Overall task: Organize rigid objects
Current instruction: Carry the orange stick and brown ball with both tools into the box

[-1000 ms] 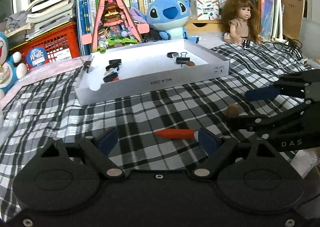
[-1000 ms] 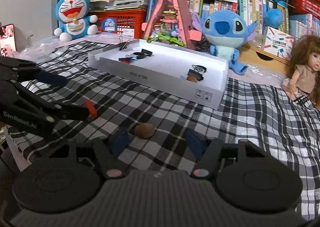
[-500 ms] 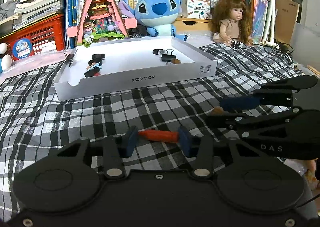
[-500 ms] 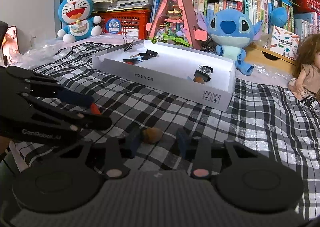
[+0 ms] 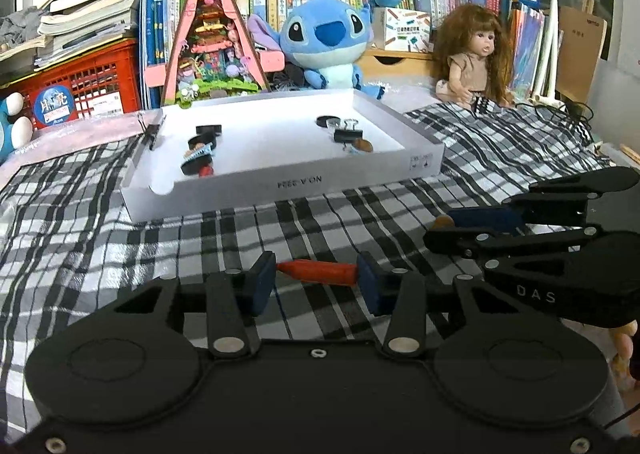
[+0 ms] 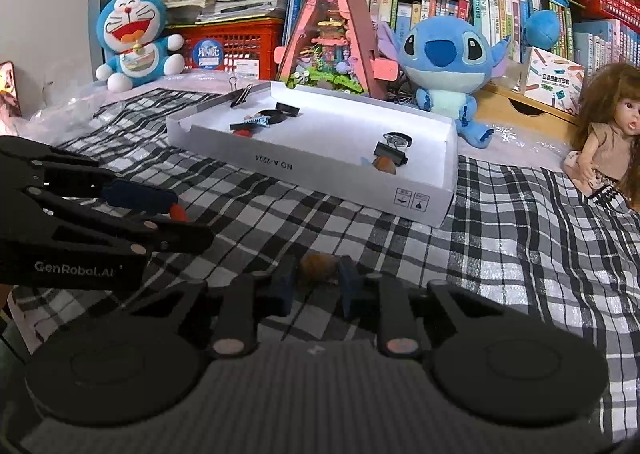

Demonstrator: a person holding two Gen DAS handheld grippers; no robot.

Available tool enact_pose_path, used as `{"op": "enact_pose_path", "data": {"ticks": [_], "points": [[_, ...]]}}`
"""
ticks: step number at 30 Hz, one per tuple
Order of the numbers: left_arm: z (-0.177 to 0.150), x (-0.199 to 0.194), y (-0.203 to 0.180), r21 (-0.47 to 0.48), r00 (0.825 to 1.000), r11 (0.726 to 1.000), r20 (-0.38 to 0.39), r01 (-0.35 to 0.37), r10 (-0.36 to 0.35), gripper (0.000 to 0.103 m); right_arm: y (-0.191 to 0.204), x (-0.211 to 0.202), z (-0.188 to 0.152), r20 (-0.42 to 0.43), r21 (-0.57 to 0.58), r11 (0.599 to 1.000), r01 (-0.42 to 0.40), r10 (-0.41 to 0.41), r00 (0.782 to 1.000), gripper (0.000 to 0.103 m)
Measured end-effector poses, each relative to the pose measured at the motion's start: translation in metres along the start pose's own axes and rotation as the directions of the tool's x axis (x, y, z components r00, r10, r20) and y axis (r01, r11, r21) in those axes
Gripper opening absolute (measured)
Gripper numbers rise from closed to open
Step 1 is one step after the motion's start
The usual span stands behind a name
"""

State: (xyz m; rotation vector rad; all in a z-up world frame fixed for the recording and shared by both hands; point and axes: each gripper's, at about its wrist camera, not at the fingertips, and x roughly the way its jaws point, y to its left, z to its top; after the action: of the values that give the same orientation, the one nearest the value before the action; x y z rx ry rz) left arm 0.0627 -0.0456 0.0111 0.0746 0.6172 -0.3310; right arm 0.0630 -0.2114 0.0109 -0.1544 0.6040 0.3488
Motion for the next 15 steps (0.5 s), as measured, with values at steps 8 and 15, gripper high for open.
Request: {"op": "enact_pose_path", "data": {"ticks": [8, 15], "points": [[0.031, 0.005, 0.013, -0.037, 1.000, 0.999, 0.018, -0.016, 0.016, 0.042, -0.007, 0.000, 0.019, 0.019, 0.031, 0.999, 0.034, -0.035, 0.999, 0.027], [0.066, 0.021, 0.033, -0.091, 0.998, 0.994, 0.020, -0.052, 0.054, 0.042, -0.021, 0.009, 0.048, 0.025, 0.088, 0.994, 0.070, -0.073, 0.997, 0.027]]}}
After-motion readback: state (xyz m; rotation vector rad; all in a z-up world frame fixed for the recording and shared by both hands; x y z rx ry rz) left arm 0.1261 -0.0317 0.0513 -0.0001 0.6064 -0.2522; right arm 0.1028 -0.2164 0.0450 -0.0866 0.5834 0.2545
